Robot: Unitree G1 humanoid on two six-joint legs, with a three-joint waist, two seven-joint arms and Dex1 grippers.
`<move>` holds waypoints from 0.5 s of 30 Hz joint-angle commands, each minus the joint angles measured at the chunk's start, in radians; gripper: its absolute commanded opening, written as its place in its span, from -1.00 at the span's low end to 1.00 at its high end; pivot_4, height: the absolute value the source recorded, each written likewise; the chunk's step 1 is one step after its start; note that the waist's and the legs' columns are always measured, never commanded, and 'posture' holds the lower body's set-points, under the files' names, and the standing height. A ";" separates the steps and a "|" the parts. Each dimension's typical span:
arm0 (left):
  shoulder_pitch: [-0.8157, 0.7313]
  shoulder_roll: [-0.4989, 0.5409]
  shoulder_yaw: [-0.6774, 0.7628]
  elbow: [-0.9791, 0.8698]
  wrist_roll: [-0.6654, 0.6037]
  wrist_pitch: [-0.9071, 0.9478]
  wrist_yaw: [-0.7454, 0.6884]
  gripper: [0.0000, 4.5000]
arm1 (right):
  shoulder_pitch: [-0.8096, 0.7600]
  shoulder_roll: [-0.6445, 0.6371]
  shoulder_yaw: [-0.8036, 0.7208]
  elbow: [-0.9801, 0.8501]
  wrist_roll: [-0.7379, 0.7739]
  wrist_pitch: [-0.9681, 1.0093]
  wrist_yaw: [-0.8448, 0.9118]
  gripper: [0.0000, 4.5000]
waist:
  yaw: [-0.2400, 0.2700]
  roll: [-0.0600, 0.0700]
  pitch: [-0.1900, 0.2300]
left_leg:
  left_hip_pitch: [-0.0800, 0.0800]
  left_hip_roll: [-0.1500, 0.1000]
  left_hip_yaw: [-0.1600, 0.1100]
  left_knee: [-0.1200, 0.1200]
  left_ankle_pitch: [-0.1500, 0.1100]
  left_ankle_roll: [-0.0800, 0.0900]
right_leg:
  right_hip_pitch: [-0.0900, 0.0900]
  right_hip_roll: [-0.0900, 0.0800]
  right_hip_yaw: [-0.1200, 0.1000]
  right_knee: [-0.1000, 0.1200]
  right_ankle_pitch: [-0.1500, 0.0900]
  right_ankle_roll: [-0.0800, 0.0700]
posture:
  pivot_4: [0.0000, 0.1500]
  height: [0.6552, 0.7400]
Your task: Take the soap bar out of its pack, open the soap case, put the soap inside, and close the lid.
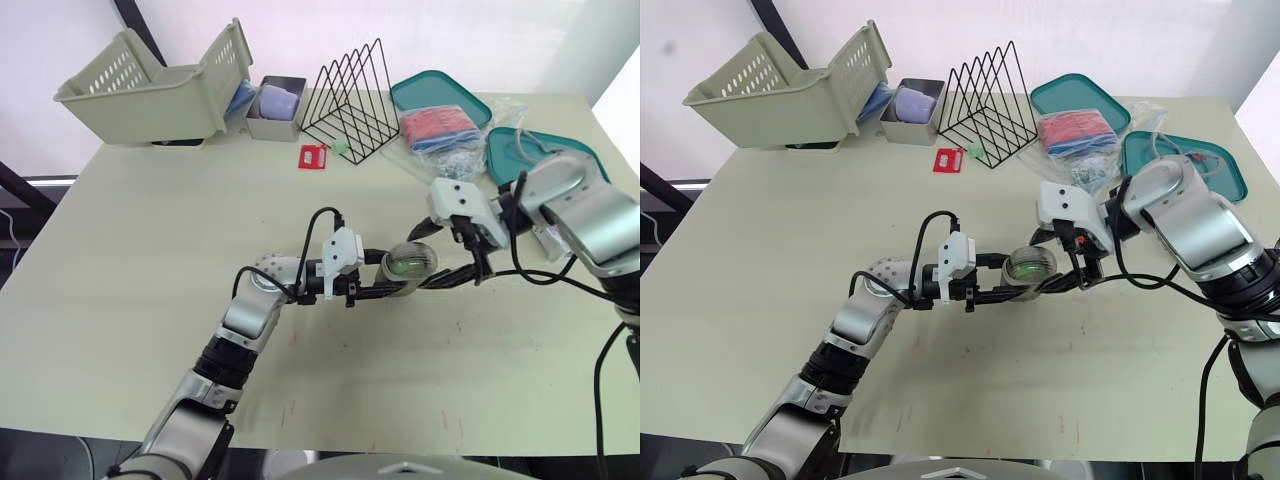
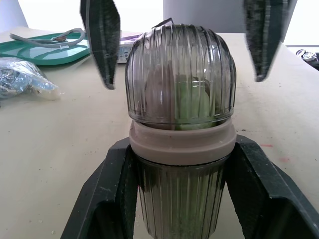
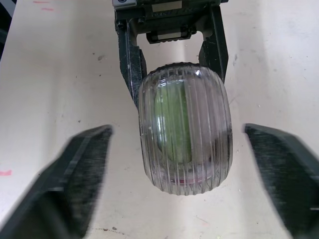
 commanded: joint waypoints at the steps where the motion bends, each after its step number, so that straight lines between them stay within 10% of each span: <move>1: 0.002 -0.001 -0.003 -0.012 0.000 -0.012 0.004 -0.13 | -0.011 -0.004 -0.020 -0.012 0.000 -0.015 0.004 0.98 | 0.000 0.000 0.000 | 0.000 0.000 0.000 0.000 0.000 0.000 | 0.000 0.000 0.000 0.000 0.000 0.000 | 1.00 1.00; 15: 0.007 0.003 -0.006 -0.015 0.000 -0.012 -0.001 -0.13 | 0.028 -0.062 -0.049 0.027 -0.016 -0.039 0.004 0.98 | 0.000 0.000 0.000 | 0.000 0.000 0.000 0.000 0.000 0.000 | 0.000 0.000 0.000 0.000 0.000 0.000 | 1.00 1.00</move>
